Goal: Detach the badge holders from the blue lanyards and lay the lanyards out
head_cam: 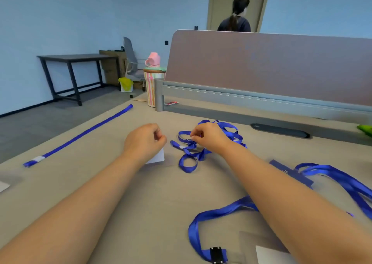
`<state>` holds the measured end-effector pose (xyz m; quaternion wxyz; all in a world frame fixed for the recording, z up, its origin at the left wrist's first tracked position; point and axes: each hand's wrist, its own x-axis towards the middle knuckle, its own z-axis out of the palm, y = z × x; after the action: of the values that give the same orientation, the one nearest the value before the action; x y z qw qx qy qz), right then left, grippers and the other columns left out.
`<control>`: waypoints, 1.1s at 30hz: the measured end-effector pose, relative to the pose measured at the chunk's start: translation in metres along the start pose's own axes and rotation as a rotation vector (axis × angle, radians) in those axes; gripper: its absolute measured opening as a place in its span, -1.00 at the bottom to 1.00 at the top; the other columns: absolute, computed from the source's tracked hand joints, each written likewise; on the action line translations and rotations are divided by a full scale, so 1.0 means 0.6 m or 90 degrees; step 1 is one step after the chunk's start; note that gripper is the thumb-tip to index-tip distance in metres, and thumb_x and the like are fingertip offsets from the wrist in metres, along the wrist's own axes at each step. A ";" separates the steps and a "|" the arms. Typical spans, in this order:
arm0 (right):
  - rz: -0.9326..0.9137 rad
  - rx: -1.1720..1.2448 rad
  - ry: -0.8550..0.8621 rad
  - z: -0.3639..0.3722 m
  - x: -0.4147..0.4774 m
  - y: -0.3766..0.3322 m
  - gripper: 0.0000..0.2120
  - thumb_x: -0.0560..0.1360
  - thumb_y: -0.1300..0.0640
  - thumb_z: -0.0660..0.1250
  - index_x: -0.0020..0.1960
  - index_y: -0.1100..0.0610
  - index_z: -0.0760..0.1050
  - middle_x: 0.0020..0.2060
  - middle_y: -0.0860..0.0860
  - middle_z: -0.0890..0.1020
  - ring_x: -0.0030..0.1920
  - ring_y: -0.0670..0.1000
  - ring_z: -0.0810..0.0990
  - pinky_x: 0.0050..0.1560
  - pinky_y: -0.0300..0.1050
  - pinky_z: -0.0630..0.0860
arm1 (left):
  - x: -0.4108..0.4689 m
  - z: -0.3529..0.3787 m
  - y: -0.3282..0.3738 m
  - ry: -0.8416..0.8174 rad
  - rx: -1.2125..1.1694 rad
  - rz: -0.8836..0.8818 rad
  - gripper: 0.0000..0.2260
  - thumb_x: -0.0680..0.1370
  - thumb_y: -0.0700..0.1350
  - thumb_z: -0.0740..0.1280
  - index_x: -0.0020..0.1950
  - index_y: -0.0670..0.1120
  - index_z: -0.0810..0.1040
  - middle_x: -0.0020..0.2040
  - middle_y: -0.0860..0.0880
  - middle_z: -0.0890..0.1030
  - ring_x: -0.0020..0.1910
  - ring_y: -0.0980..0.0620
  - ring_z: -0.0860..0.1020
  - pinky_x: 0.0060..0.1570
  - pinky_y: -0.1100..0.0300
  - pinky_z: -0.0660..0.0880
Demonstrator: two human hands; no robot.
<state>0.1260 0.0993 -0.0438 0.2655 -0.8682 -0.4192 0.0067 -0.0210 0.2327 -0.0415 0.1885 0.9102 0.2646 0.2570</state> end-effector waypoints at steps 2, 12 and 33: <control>0.024 -0.022 -0.002 0.009 0.012 -0.005 -0.75 0.54 0.20 0.25 0.20 0.14 0.53 0.11 0.06 0.61 0.05 0.00 0.55 0.00 -0.22 0.44 | -0.003 0.003 -0.008 0.018 -0.006 0.007 -0.89 0.51 -0.02 0.29 -0.16 -0.03 0.47 -0.18 0.05 0.51 -0.17 0.03 0.45 -0.20 0.19 0.34; 0.050 -0.097 -0.044 0.058 0.059 -0.034 -0.74 0.48 0.20 0.28 0.14 0.11 0.58 0.08 0.07 0.64 0.08 0.09 0.57 0.05 -0.10 0.49 | -0.007 0.002 -0.022 0.034 0.007 0.029 -0.85 0.52 0.02 0.28 -0.12 -0.05 0.48 -0.13 0.03 0.52 -0.17 0.05 0.45 -0.15 0.19 0.39; 0.129 0.253 0.161 -0.048 0.046 -0.030 -0.81 0.47 0.19 0.33 0.06 0.13 0.64 -0.08 0.07 0.68 -0.17 -0.01 0.59 -0.10 -0.23 0.47 | -0.020 -0.005 -0.006 0.053 -0.029 0.172 -0.92 0.51 -0.06 0.32 -0.11 -0.04 0.46 -0.14 0.10 0.45 -0.16 0.12 0.41 -0.06 0.26 0.27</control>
<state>0.1378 0.1155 -0.0046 0.4792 -0.8305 -0.2838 0.0072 -0.0327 0.2296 -0.0453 0.1620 0.9214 0.1416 0.3237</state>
